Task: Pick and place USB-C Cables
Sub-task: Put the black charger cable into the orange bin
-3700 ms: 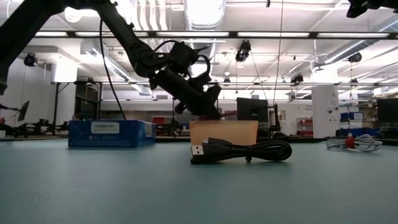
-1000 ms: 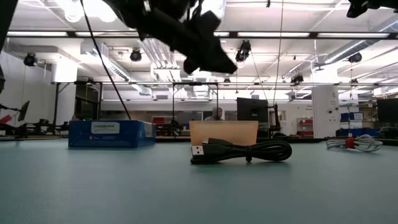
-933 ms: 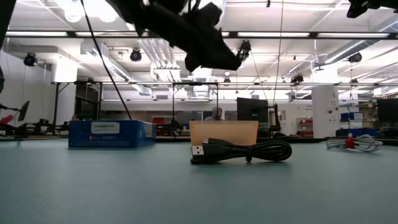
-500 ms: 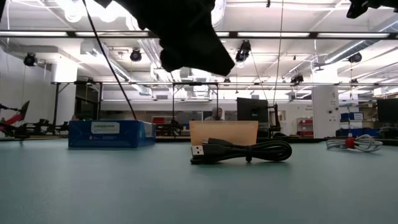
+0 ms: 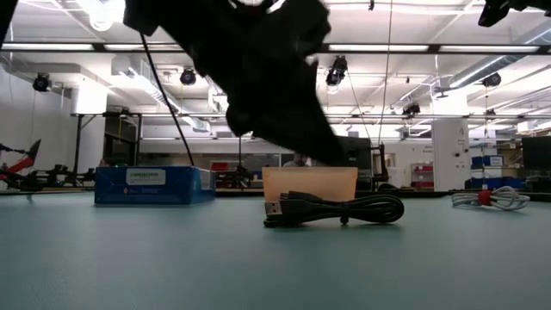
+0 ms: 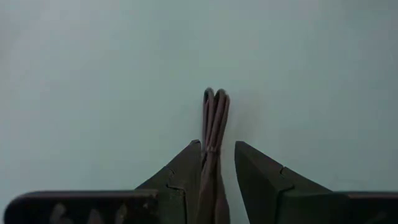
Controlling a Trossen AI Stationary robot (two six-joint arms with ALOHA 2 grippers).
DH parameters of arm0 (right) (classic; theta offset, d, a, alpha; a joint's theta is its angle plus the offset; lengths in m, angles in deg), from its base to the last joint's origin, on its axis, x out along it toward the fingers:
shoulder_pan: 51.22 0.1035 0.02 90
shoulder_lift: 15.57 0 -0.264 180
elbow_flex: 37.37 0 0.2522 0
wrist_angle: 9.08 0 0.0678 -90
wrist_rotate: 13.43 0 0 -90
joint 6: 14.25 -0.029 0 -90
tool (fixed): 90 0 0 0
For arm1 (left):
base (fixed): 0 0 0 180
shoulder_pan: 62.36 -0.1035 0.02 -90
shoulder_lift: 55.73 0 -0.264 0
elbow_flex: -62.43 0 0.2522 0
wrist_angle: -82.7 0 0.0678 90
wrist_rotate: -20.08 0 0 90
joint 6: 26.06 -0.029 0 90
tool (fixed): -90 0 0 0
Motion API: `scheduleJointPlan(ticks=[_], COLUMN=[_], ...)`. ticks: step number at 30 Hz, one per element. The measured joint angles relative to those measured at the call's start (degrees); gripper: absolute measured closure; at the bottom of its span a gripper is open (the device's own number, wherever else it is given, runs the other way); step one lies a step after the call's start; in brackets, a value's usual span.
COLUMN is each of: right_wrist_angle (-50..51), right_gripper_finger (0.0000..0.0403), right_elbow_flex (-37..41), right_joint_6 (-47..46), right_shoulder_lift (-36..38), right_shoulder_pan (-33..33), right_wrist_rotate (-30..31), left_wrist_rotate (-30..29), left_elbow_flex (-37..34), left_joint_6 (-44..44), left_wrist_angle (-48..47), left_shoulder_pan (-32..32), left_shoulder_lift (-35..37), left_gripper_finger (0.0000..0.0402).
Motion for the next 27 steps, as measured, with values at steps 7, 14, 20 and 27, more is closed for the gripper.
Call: scheduleJointPlan(ticks=[7, 14, 20, 27], right_wrist_angle=[0.3, 0.3, 0.3, 0.4], right_gripper_finger=[0.0376, 0.0376, 0.0376, 0.0376], right_elbow_flex=[0.0, 0.0, 0.0, 0.0], right_joint_6=[-0.5, -0.4, -0.5, -0.8], right_shoulder_lift=[-0.6, -1.2, -1.2, -1.2], right_shoulder_pan=[0.0, 0.0, 0.0, 0.0], right_wrist_rotate=[0.0, 0.0, 0.0, 0.0], left_wrist_rotate=[0.0, 0.0, 0.0, 0.0], left_elbow_flex=[1.6, 1.3, 0.7, 0.7], left_joint_6=[1.2, 1.3, 0.0, -3.8], left_wrist_angle=[0.0, 0.3, 0.4, 0.4], left_shoulder_pan=[0.3, 0.3, 0.4, 0.6], left_shoulder_lift=[-3.8, -4.2, -4.2, -3.8], left_gripper_finger=[0.032, 0.032, 0.032, 0.0312])
